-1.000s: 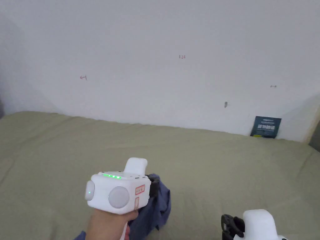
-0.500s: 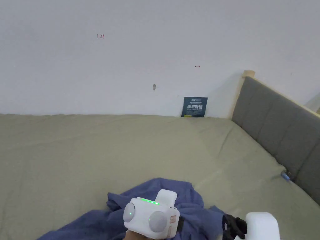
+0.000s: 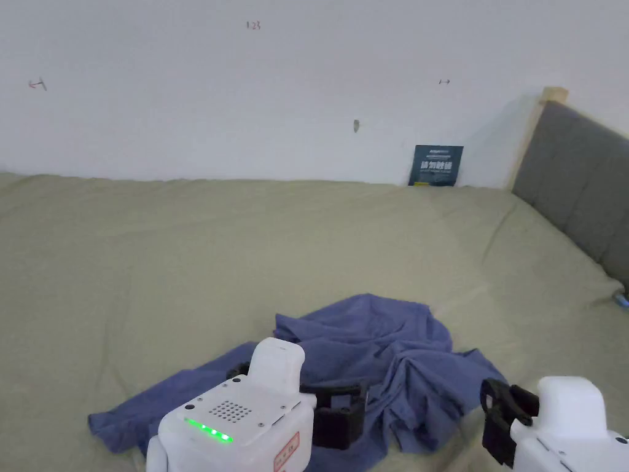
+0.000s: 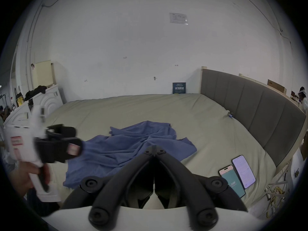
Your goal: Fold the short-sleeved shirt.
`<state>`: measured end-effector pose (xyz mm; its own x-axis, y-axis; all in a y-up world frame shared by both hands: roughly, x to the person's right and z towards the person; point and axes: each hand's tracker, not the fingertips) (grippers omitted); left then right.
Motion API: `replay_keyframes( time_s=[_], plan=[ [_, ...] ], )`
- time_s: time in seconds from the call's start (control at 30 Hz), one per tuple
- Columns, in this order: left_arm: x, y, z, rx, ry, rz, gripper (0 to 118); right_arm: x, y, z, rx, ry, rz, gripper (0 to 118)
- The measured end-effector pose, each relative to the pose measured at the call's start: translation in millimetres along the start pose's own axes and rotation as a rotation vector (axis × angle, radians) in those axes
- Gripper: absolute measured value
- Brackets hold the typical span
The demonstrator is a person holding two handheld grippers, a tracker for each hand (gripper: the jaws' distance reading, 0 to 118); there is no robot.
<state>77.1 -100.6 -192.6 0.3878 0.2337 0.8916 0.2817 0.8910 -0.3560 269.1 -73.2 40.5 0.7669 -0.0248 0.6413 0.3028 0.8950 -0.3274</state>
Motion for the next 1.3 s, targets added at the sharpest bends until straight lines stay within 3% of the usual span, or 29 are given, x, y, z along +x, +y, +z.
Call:
replay_keyframes(
  time_s=[0.03,0.07,0.1,0.13,0.17,0.37,0.57,0.67,0.7,0.77,0.8,0.93,1.03,1.1,1.13,1.17,1.2,1.27,1.3],
  plan=[
    [-5.1,-6.6,24.3,-0.006,0.064,0.009,90,-8.0,-4.0,3.8,-0.002,0.015,0.003,1],
    [-11.7,-13.9,43.9,-0.018,0.076,0.025,90,-15.3,-7.1,5.4,-0.004,0.028,0.004,1],
    [-19.3,-21.3,63.2,-0.024,0.041,0.045,78,-23.5,-10.3,6.9,-0.008,0.041,0.009,0],
    [-25.1,-27.3,75.2,-0.054,0.055,0.068,47,-30.3,-13.2,8.3,-0.014,0.061,0.012,1],
    [-29.9,-34.1,85.8,-0.104,0.137,0.06,2,-36.9,-15.8,9.8,-0.026,0.086,0.014,1],
    [-101.6,-32.5,103.5,-0.185,0.223,0.057,0,-63.0,-21.5,9.8,-0.06,0.146,0.053,1],
    [-210.2,-10.3,59.0,-0.303,0.41,0.127,0,-60.8,-22.4,-2.8,-0.075,0.156,0.058,1],
    [-250.2,-8.0,25.3,-0.362,0.402,0.192,1,-54.5,-22.9,-15.6,-0.087,0.152,0.045,1],
    [-258.5,-9.3,13.4,-0.396,0.424,0.187,15,-51.9,-22.8,-21.0,-0.091,0.149,0.045,1],
    [-257.1,-14.5,-5.4,-0.433,0.485,0.155,90,-46.4,-22.9,-29.8,-0.101,0.143,0.044,0],
    [-260.9,-19.3,-14.3,-0.464,0.473,0.161,99,-43.3,-23.1,-34.3,-0.106,0.138,0.041,1],
    [-263.8,-35.0,-40.2,-0.519,0.461,0.179,97,-31.4,-23.6,-49.0,-0.122,0.122,0.021,1],
    [-266.5,-58.5,-59.1,-0.668,0.526,0.115,94,-25.2,-24.7,-53.7,-0.133,0.1,0.02,1],
    [-252.2,-57.9,-51.9,-0.568,0.546,0.061,94,-19.5,-24.7,-53.8,-0.143,0.081,0.026,1],
    [-250.1,-54.4,-48.7,-0.57,0.491,0.093,88,-16.0,-25.3,-53.2,-0.147,0.068,0.03,1],
    [-249.3,-54.2,-45.7,-0.554,0.475,0.111,71,-10.7,-25.9,-52.4,-0.155,0.053,0.04,1],
    [-247.0,-52.2,-45.2,-0.542,0.497,0.084,45,-4.2,-26.5,-51.7,-0.16,0.036,0.048,1],
    [-251.0,-51.2,-45.9,-0.535,0.505,0.067,16,12.3,-25.2,-51.6,-0.166,-0.018,0.045,0],
    [-246.1,-48.8,-44.1,-0.507,0.429,0.121,0,21.5,-24.0,-51.9,-0.172,-0.033,0.038,1]
  ],
)
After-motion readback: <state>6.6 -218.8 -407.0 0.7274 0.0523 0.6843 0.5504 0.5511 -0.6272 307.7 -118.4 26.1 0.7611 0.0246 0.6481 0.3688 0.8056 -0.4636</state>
